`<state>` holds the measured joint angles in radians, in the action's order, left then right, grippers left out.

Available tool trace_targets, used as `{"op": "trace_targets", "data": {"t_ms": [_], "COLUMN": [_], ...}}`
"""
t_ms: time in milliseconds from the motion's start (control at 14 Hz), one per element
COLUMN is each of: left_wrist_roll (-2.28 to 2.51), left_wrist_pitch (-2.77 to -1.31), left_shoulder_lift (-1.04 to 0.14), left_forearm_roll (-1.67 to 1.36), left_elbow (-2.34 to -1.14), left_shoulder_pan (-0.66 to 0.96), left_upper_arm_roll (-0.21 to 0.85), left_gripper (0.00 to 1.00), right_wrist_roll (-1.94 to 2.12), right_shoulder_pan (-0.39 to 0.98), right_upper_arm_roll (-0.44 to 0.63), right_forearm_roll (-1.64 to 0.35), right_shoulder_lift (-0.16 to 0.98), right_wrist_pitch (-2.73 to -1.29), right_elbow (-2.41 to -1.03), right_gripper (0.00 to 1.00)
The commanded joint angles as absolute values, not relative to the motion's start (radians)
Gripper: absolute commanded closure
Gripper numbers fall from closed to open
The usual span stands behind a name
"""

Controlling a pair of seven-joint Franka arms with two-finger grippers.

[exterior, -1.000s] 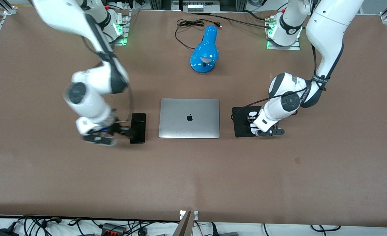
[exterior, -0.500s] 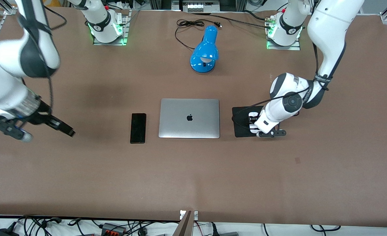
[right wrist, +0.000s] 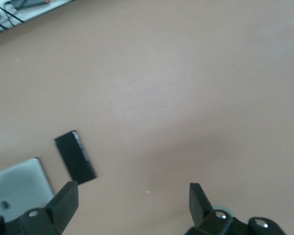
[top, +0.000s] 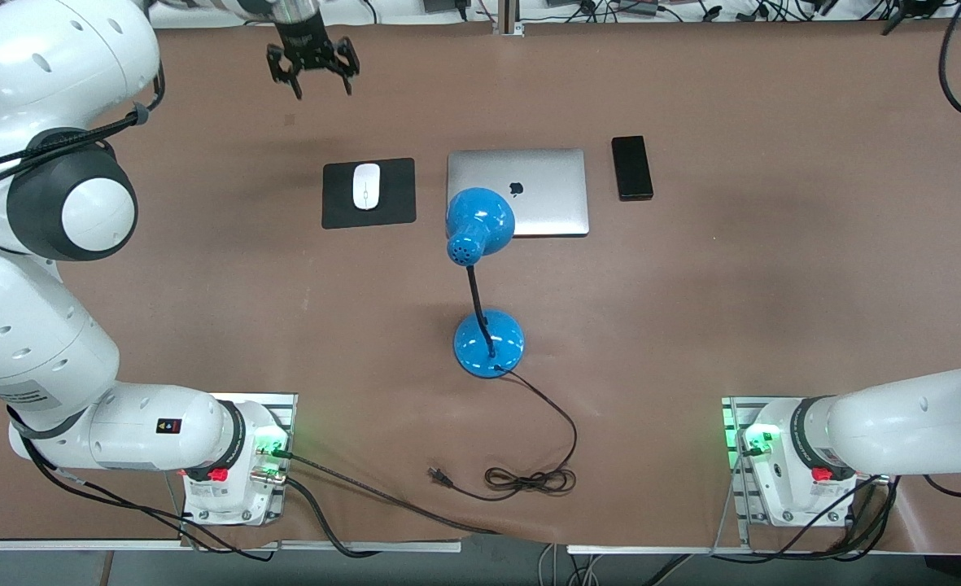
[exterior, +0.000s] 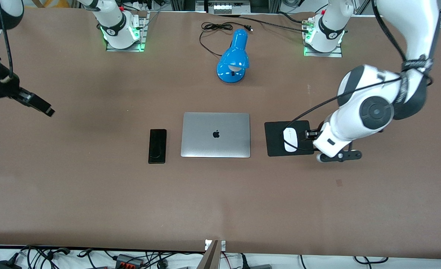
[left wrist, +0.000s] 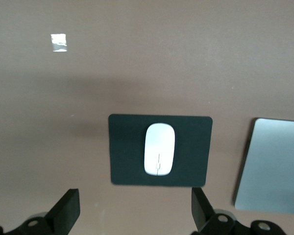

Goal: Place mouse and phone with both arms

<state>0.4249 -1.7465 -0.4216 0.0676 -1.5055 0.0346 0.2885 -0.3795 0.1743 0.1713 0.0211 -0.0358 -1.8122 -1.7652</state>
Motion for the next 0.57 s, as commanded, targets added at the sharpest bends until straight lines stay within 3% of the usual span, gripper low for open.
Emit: {"op": "trace_targets", "data": {"t_ms": [0,286,500], "left_wrist_roll": [0.327,0.258,0.103], "left_wrist_pitch": [-1.629,-1.432,-1.42], "left_shoulder_lift": [-0.408,-0.384,-0.226], "left_forearm_roll": [0.092,0.071,0.046], "left_elbow": [-1.416,-1.266,-1.359], "left_shoulder_pan": [0.035,0.012,-0.003], "left_upper_arm_roll": [0.296,0.268,0.198], "left_gripper": [0.0,0.0,0.0], "right_wrist_roll": [-0.292,-0.195,-0.134], "right_shoulder_pan": [0.167,0.146,0.149], "right_upper_arm_roll": [0.169,0.169,0.169], "right_forearm_roll": [0.052,0.052,0.051], "right_shoulder_lift": [-0.101,-0.101,-0.092], "right_wrist_pitch": [-1.836,-1.824,-1.813], "right_elbow": [-1.858,-1.853,-1.835], "right_gripper": [0.0,0.0,0.0]}}
